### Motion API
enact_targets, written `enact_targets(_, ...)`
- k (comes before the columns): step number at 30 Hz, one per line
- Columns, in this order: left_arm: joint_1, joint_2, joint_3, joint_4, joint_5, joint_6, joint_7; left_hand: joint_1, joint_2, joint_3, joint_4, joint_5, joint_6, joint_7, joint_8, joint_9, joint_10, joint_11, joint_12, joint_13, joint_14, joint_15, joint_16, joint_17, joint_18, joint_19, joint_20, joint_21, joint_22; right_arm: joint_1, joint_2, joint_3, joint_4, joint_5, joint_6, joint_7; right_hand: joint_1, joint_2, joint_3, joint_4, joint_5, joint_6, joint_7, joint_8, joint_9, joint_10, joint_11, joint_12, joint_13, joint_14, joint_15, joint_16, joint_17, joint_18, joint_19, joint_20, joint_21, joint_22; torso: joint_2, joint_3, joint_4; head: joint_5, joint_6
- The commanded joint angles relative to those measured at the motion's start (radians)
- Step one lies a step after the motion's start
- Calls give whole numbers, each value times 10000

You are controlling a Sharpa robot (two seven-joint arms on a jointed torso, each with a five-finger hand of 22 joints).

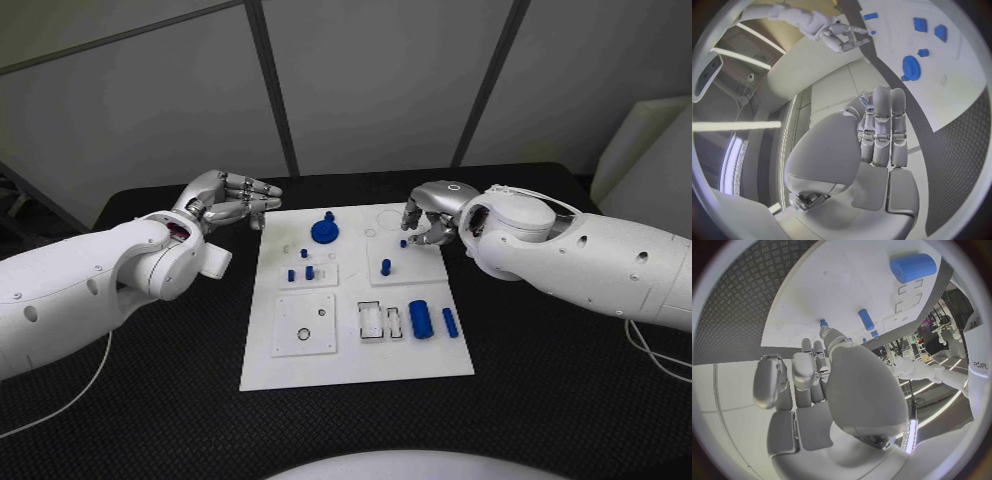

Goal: Assemble the parts on the task board

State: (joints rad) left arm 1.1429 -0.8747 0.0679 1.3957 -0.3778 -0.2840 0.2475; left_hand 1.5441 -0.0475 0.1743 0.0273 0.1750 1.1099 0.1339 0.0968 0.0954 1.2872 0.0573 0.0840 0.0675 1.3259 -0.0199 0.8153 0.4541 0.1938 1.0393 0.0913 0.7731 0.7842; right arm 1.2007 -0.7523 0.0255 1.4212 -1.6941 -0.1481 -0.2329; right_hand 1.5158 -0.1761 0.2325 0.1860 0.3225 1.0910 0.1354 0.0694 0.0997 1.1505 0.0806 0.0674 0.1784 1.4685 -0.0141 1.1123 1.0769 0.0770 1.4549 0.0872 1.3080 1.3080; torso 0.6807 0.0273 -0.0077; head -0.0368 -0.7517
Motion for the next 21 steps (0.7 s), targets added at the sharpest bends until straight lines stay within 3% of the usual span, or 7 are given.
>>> enact_targets(1,-22,-100,1,265,2737,183,1390,-136,-31,121,-5,-47,88,1,-46,-12,38,41,-37,3,-97,21,-95,-44,-112,-86,-9,-104,-32,5,65,-7,-42,-707,244,-148,-26,-92,37,-16,-40,-56,51,-68,-14,-57,15,-48,-23,327,80,88,35,-172,38,69,92,288,3,-3,-2,-41,16)
enact_targets(10,-64,-227,-3,539,3197,323,1599,-249,-110,280,-44,-56,91,12,-88,-21,27,53,-47,5,-119,33,-219,-101,-114,-96,2,-200,-75,-51,176,-44,8,-613,517,68,10,-21,145,-88,-27,-37,49,-44,-13,-27,17,-47,-109,330,86,231,121,-197,83,92,243,436,9,4,-26,14,-29)
enact_targets(21,-69,-250,-4,570,3251,336,1610,-307,-165,379,-81,-65,96,21,-110,-24,19,62,-52,7,-140,40,-294,-133,-115,-106,9,-257,-98,-137,366,-58,-115,-578,740,153,65,68,364,-236,-2,35,35,-20,-4,85,4,-33,-252,320,75,436,232,-248,169,104,512,697,7,0,-2,7,-84)
